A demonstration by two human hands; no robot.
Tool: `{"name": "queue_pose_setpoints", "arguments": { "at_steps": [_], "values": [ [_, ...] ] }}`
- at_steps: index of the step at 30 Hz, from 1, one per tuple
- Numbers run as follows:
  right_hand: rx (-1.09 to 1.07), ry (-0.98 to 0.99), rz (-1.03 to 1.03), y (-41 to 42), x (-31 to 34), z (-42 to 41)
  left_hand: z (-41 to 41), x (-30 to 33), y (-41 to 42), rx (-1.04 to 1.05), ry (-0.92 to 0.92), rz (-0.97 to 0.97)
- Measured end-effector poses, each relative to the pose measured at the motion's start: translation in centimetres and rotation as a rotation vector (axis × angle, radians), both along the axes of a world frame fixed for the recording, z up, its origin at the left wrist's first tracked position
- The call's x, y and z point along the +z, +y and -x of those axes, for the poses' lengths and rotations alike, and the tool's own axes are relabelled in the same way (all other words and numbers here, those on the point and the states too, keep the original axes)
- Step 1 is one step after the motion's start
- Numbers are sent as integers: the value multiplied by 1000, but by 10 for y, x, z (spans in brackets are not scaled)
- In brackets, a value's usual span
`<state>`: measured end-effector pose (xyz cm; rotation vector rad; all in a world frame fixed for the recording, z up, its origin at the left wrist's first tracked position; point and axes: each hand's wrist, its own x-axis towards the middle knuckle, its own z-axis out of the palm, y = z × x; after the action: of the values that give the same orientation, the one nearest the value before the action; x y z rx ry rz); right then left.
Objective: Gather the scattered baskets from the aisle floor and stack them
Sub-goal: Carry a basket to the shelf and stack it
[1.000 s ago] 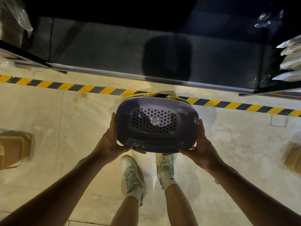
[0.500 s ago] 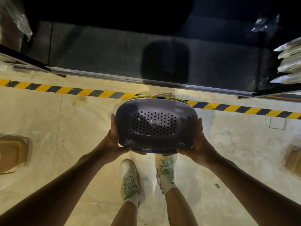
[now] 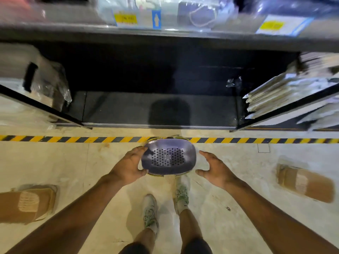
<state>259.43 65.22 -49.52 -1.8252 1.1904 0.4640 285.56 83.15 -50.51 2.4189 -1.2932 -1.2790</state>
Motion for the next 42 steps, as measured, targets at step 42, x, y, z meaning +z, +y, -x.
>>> {"name": "queue_pose_setpoints", "arguments": {
  "at_steps": [42],
  "values": [
    [-984,135,447,90,324,750,718,327,-282,-1374,-161,504]
  ]
}}
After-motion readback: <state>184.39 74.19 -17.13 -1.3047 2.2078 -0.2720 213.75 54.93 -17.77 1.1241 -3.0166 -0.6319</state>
